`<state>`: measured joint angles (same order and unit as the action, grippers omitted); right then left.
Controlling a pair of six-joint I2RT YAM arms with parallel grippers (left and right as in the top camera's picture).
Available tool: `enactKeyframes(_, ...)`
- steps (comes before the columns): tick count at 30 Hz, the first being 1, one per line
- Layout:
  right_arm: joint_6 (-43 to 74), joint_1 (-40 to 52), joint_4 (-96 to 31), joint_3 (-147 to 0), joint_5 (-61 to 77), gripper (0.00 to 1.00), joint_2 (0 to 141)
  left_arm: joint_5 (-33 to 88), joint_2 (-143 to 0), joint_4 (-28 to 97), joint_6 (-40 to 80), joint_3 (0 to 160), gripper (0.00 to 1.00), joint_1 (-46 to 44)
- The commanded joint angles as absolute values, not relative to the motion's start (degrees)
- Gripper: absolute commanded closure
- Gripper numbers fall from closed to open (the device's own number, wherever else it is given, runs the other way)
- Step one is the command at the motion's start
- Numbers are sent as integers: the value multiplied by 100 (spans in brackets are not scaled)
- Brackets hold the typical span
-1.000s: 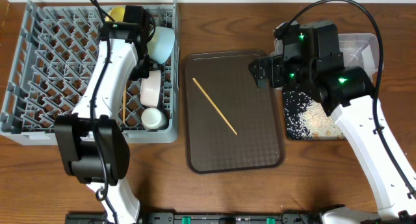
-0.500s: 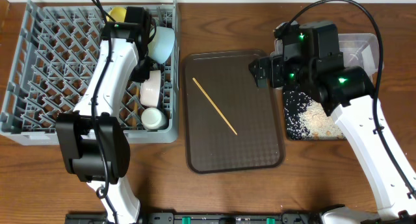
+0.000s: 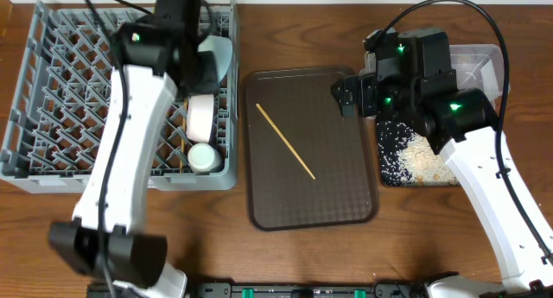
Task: Sort waste into correct bins and load items into the dishwasher
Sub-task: 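Move the left gripper back to the remaining chopstick on the tray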
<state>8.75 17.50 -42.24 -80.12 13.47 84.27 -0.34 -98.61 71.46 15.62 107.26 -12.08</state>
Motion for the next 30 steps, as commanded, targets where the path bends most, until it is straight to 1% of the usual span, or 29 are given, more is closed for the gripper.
enactKeyframes(1, 937, 1769, -4228, -8086, 1352, 1, 8466, 403, -9935, 7196, 2814, 10639, 51, -1715)
enactKeyframes(4, 937, 1769, -4228, -8086, 1352, 1, 8466, 148, -10007, 7109, 3365, 10438, 52, -2265)
enactKeyframes(8, 937, 1769, -4228, -8086, 1354, 1, 8466, -642, -10167, 7074, 4165, 10193, 52, -2884)
enactKeyframes(13, 937, 1769, -4228, -8086, 1354, 1, 8466, -694, -10407, 6643, 4641, 9795, 52, -3284)
enactKeyframes(19, 937, 1769, -4228, -8086, 1354, 1, 8466, -694, -10700, 6375, 5260, 9507, 52, -3444)
enactKeyframes(21, 937, 1769, -4228, -8086, 1354, 1, 8466, -694, -10790, 6215, 5487, 9384, 48, -3444)
enactKeyframes(27, 937, 1769, -4228, -8086, 1352, 1, 8466, -576, -11091, 5815, 6206, 8938, 46, -3444)
enactKeyframes(30, 937, 1769, -4228, -8086, 1354, 1, 8466, -318, -11218, 5518, 6226, 8783, 46, -3444)
